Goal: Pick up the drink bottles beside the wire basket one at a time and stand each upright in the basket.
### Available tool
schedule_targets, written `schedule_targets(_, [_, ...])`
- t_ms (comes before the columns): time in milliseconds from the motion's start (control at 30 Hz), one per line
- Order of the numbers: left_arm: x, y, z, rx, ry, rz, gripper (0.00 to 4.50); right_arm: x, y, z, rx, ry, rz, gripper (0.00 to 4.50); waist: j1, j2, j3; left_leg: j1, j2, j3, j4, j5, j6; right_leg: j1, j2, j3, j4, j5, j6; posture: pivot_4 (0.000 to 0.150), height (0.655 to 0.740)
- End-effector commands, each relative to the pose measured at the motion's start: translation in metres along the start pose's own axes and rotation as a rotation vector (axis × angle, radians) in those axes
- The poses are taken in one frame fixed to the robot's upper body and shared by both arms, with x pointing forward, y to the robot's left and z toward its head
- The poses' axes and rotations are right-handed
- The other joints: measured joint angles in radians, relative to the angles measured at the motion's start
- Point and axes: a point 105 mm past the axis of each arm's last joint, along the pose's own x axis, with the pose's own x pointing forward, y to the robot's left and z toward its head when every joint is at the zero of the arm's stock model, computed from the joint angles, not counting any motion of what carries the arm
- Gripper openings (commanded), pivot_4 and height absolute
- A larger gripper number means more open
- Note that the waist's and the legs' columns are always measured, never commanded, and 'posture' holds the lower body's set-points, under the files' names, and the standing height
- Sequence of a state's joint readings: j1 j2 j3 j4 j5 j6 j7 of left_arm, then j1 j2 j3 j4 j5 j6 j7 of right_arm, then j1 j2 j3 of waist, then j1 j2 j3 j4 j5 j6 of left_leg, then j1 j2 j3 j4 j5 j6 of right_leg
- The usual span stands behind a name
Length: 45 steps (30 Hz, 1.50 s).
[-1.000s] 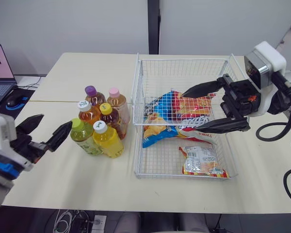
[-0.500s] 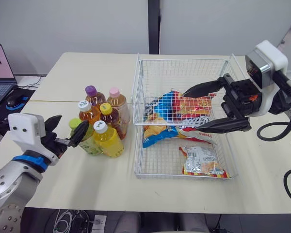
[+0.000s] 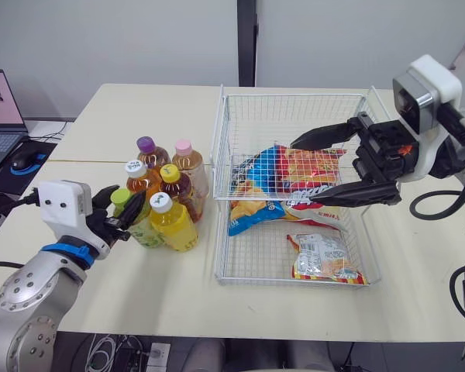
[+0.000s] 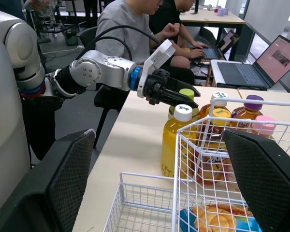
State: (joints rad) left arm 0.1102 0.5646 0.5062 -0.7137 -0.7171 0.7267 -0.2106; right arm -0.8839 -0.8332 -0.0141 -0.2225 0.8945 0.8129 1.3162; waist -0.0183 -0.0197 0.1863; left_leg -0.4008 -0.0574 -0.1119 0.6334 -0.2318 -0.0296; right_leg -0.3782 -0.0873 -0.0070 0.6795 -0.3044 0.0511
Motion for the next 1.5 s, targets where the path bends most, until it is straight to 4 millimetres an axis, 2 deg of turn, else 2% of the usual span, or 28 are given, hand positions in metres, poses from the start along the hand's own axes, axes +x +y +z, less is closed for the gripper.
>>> schedule_targets(33, [-0.003,0.0,0.005,0.023,-0.026,0.006,1.35,-0.001,0.007,0.017,-0.073,-0.018,0.01,4.5,0.0,0.0,0.0,0.0,0.0,0.0,0.0,0.0,0.0,0.0,0.0,0.0,0.0,0.0,0.0,0.15,0.74])
schedule_targets(167, [-0.009,0.004,0.006,0.028,-0.03,0.019,1.35,-0.002,0.007,0.017,-0.073,-0.02,0.007,4.5,0.0,0.0,0.0,0.0,0.0,0.0,0.0,0.0,0.0,0.0,0.0,0.0,0.0,0.0,0.0,0.15,0.74])
schedule_targets(333, [-0.022,0.009,0.025,0.079,-0.055,-0.028,1.35,-0.003,0.006,0.016,-0.073,-0.022,0.006,4.5,-0.004,-0.001,0.001,0.0,0.001,0.0,0.0,0.0,0.0,0.0,0.0,0.0,0.0,0.0,0.0,0.15,0.74])
schedule_targets(567, [-0.036,0.021,0.073,0.164,-0.029,-0.159,1.35,-0.004,0.001,0.016,-0.079,-0.026,0.002,4.5,-0.004,-0.002,0.001,-0.001,0.0,-0.001,0.0,0.0,0.0,-0.001,0.0,-0.001,-0.001,0.0,0.0,0.15,0.74])
schedule_targets(733, [-0.044,0.019,0.109,0.142,0.005,-0.255,1.35,-0.004,-0.003,0.019,-0.1,-0.027,-0.009,4.5,-0.006,-0.002,0.002,-0.001,0.0,-0.001,-0.001,0.0,0.0,-0.002,0.0,-0.001,-0.001,0.0,0.0,0.15,0.74])
schedule_targets(967, [-0.053,0.029,0.17,0.126,-0.028,-0.303,1.35,-0.013,-0.006,0.026,-0.141,-0.007,-0.063,4.5,-0.011,-0.002,0.002,-0.001,0.001,0.001,-0.004,0.0,0.0,-0.004,0.002,0.0,0.0,0.0,0.0,0.15,0.74])
schedule_targets(1167, [-0.05,0.036,0.217,0.186,-0.073,-0.334,1.35,-0.025,-0.008,0.027,-0.159,0.029,-0.145,4.5,-0.014,-0.002,0.003,-0.003,0.0,0.004,-0.004,0.0,0.0,-0.008,0.004,0.002,0.0,0.0,0.0,0.15,0.74])
schedule_targets(1267, [-0.044,0.03,0.235,0.209,-0.11,-0.395,1.35,-0.033,-0.011,0.028,-0.174,0.047,-0.206,4.5,-0.014,-0.002,0.003,-0.003,0.001,0.004,-0.004,0.0,0.0,-0.009,0.004,0.002,0.001,0.0,0.0,0.15,0.74])
schedule_targets(1500, [-0.025,0.008,0.253,0.183,-0.214,-0.569,1.35,-0.053,-0.008,0.028,-0.177,0.087,-0.321,4.5,-0.012,-0.002,0.003,-0.007,0.001,0.004,-0.004,0.0,0.0,-0.011,0.003,0.003,0.001,0.0,0.0,0.15,0.74])
